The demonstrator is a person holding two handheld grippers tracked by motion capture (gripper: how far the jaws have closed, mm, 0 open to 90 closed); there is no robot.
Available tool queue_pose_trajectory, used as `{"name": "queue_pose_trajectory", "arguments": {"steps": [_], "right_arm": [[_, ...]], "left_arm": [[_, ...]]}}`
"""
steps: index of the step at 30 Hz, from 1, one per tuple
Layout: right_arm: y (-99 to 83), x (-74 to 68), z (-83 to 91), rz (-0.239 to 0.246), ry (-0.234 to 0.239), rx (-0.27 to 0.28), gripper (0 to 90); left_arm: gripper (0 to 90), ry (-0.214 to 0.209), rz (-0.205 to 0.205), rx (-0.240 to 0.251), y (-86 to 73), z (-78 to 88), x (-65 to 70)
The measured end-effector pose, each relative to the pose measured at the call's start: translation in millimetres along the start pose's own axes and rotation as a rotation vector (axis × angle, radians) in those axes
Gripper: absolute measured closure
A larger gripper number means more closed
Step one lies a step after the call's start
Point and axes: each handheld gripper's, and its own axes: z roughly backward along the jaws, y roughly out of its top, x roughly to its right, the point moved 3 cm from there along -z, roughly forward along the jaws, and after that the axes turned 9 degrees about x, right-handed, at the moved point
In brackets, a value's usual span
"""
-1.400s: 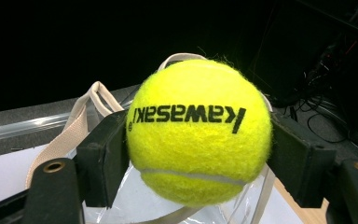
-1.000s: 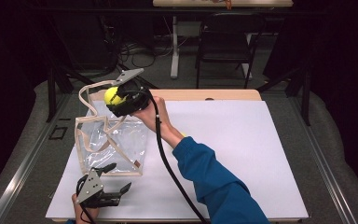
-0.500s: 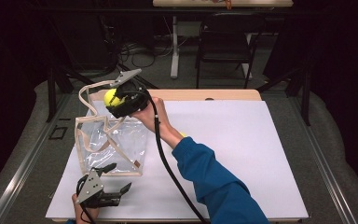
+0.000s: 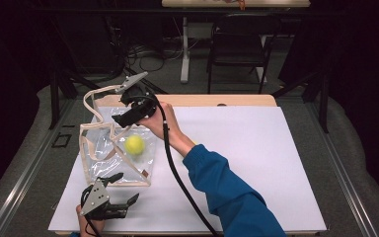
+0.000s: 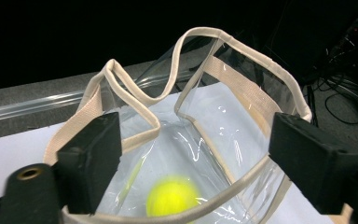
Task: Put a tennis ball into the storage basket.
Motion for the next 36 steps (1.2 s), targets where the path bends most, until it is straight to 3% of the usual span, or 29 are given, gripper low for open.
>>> {"name": "queue_pose_trajectory", "arguments": {"steps": [3, 12, 27, 36], "right_arm": [[0.8, 2.4, 10.7, -0.012, 0.018, 0.027, 12.6], [-7.3, 7.3, 36.1, -0.029, 0.054, 0.022, 5.1], [-45.1, 15.6, 61.7, -0.045, 0.050, -0.034, 1.5], [-60.7, 20.9, 73.2, -0.053, 0.032, -0.041, 1.4]], "left_arm": [[16.0, 0.000, -0.002, 0.001, 0.2, 0.1, 0.3], [15.9, -0.005, -0.007, -0.001, 0.3, 0.4, 0.7], [16.0, -0.005, -0.009, -0.002, 0.4, -0.2, 1.3], [15.9, -0.010, -0.012, 0.001, 0.0, 0.3, 1.1]]}}
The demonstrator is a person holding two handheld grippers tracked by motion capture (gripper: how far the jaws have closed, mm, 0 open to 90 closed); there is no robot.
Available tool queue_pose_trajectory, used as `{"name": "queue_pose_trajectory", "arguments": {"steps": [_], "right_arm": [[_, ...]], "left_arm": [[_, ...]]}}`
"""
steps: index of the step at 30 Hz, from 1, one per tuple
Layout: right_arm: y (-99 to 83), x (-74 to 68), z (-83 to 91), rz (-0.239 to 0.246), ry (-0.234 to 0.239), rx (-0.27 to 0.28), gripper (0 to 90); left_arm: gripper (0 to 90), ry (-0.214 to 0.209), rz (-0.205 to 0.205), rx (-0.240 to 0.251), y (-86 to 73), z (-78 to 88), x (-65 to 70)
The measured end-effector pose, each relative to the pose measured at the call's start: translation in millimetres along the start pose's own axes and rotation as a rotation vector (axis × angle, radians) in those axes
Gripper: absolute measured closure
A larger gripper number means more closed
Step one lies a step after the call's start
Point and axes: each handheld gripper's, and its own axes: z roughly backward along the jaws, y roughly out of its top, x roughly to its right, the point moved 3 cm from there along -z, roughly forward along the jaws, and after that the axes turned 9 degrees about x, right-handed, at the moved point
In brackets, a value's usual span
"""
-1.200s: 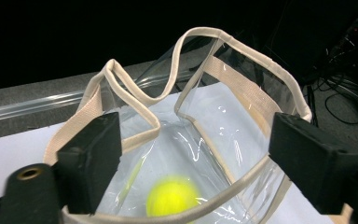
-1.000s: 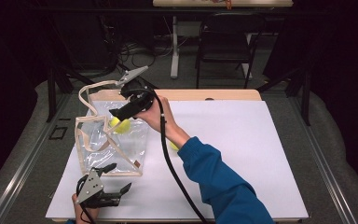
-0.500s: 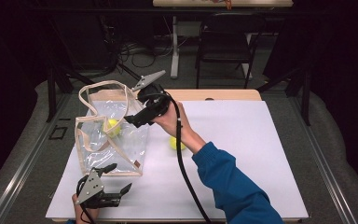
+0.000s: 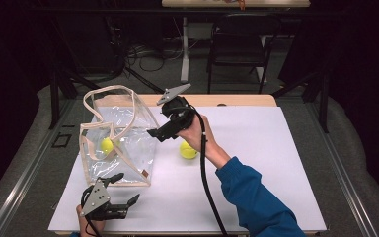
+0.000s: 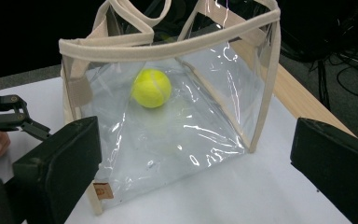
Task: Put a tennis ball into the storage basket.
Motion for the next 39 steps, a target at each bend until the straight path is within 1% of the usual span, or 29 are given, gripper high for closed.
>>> {"name": "queue_pose_trajectory", "arguments": {"steps": [5, 7, 15, 21, 25, 31, 34, 38, 39], "right_arm": [[-8.3, 2.5, 6.7, 0.001, -0.011, -0.004, 1.1], [-9.5, 2.9, 6.9, 0.005, -0.012, -0.006, 1.1], [-22.8, 4.7, 8.6, -0.004, -0.011, -0.024, 0.6], [-31.6, 5.6, 15.1, 0.001, -0.017, -0.038, 0.3], [-37.4, 7.7, 20.7, 0.000, -0.027, -0.036, 0.1], [-56.1, 12.2, 25.7, -0.014, -0.036, -0.059, 0.0], [-59.2, 12.6, 27.6, -0.008, -0.038, -0.066, 0.0], [-64.3, 12.7, 34.6, -0.010, -0.042, -0.057, 0.0], [-67.0, 12.6, 37.1, -0.007, -0.048, -0.062, 0.0]], "left_arm": [[16.0, 0.000, 0.002, 0.003, -0.1, 0.8, -0.2], [15.9, 0.001, 0.002, 0.003, -0.3, 1.4, -0.2], [16.0, 0.016, 0.012, 0.001, -2.0, 5.0, -0.4], [16.0, 0.014, 0.018, -0.003, -3.2, 6.1, -0.5], [16.0, 0.012, 0.012, -0.007, -3.5, 6.1, -0.2], [15.9, 0.017, 0.015, -0.006, -3.8, 7.9, 0.4], [16.0, 0.020, 0.008, -0.014, -3.5, 8.3, 1.7], [15.9, 0.024, 0.003, -0.015, -2.6, 8.9, 3.4], [16.0, 0.023, 0.002, -0.014, -2.4, 9.2, 3.5]]}}
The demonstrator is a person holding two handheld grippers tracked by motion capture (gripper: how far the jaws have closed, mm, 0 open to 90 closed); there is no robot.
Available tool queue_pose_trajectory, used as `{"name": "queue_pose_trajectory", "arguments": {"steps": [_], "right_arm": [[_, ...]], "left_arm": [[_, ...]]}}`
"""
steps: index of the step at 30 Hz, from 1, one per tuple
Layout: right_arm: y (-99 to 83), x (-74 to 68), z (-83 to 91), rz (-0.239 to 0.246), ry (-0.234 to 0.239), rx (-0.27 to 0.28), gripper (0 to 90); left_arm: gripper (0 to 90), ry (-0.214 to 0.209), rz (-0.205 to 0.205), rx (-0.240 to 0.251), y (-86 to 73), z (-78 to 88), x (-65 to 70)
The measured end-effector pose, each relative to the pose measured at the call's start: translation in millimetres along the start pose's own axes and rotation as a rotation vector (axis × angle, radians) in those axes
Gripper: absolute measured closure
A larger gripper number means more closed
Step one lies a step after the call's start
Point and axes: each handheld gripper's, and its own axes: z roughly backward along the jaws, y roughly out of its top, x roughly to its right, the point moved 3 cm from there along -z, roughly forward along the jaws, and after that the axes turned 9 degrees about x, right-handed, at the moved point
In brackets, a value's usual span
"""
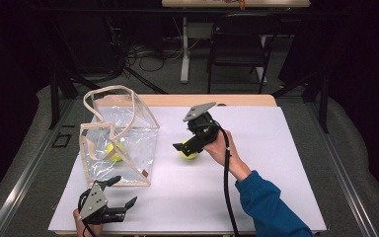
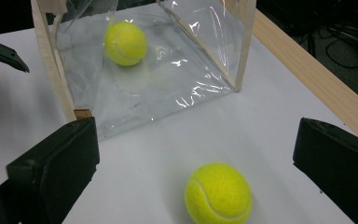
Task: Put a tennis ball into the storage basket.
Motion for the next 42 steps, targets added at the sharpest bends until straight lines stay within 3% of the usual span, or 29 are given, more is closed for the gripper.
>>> {"name": "queue_pose_trajectory", "arguments": {"steps": [10, 34, 42], "right_arm": [[-16.3, 1.8, 7.2, 0.006, -0.022, -0.028, 0.0], [-49.2, 8.8, 2.5, -0.013, -0.063, -0.099, 0.0], [-52.9, 12.2, -3.3, 0.008, -0.086, -0.129, 0.0]], "left_arm": [[16.0, 0.001, -0.001, 0.000, 0.0, -0.6, -0.4], [15.9, -0.001, -0.008, 0.000, 0.6, 0.5, 1.9], [16.0, -0.003, -0.006, 0.000, 0.2, -0.4, 1.2]]}}
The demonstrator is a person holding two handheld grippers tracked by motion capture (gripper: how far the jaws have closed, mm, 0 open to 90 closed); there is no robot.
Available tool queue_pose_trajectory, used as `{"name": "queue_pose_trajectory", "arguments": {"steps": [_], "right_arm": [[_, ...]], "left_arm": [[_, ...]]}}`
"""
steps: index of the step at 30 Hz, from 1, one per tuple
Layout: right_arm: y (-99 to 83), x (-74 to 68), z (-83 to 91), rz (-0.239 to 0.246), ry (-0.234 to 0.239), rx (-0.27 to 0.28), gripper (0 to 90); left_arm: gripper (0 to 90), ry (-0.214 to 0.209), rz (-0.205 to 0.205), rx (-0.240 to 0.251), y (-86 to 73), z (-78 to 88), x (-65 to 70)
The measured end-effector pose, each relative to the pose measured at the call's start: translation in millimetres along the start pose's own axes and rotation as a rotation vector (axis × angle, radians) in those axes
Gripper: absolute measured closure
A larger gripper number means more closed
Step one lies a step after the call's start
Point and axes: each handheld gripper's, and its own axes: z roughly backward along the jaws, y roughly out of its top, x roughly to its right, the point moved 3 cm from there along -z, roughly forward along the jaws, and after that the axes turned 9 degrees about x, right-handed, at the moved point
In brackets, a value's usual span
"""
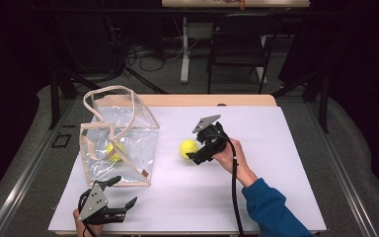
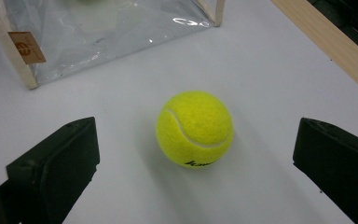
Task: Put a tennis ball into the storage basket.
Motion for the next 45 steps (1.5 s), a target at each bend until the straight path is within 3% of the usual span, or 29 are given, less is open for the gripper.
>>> {"name": "queue_pose_trajectory", "arguments": {"steps": [22, 45], "right_arm": [[-0.1, 9.8, -19.8, -0.035, -0.022, -0.013, 0.0], [-6.1, 11.1, -38.0, -0.060, 0.008, -0.034, 0.0]], "left_arm": [[16.0, -0.011, -0.006, 0.008, 0.9, -1.2, 1.8], [15.9, -0.017, -0.013, 0.012, 1.5, -2.7, 1.9]]}}
